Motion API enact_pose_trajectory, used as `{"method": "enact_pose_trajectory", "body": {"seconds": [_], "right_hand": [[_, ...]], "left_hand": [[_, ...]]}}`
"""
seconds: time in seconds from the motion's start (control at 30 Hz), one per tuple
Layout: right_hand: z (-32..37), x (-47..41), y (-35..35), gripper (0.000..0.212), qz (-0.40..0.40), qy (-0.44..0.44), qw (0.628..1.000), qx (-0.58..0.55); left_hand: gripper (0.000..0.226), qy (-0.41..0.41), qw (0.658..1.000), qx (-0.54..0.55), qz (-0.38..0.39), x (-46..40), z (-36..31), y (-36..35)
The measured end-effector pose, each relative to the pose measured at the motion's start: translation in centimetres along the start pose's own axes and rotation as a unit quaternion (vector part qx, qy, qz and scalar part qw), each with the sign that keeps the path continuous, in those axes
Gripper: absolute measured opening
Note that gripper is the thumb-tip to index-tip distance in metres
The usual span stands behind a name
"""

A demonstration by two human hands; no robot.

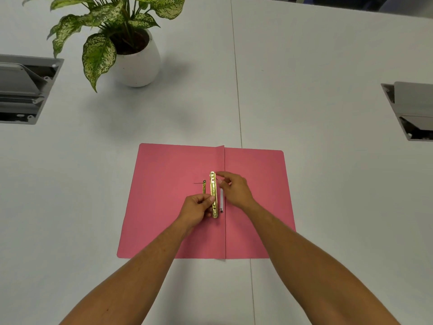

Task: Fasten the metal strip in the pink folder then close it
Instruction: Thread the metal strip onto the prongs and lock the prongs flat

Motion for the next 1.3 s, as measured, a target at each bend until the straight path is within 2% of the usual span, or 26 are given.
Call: {"method": "enact_pose_trajectory", "body": {"seconds": [0.1, 0.23, 0.83, 1.1, 1.3], "right_hand": [[-0.1, -0.8, -0.8, 0.021, 0.039, -0.013, 0.999, 0.009], [-0.5, -0.9, -0.9, 0.014, 0.021, -0.027, 0.999, -0.003], [-2.0, -0.5, -1.6, 0.014, 0.005, -0.051, 0.997, -0.049], [-1.9, -0.3, -1.5, 0.016, 0.002, -0.041, 0.998, -0.047], [-3.2, 0.6, -1.1, 0.021, -0.028, -0.048, 0.995, -0.089]], "left_hand": [[0.020, 0.004, 1.000, 0.002, -0.001, -0.1, 0.2, 0.1], [0.017, 0.005, 1.000, 0.006, 0.003, -0.3, 0.3, -0.2], [0.013, 0.017, 0.999, 0.028, 0.012, -0.4, 0.7, -0.8], [0.022, 0.025, 1.000, -0.013, 0.000, -0.5, 1.0, -0.8], [0.015, 0.028, 0.998, -0.049, -0.030, -0.9, 0.8, -0.6]]}}
Point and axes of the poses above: each hand's wrist, its own x-axis away from the middle knuckle, its own y-axis out of the back of the hand, z = x × y, the point moved 9 cm from there along -x, towards the middle knuckle, and after that the axes turned 2 degrees about z, right-handed, at the moved point
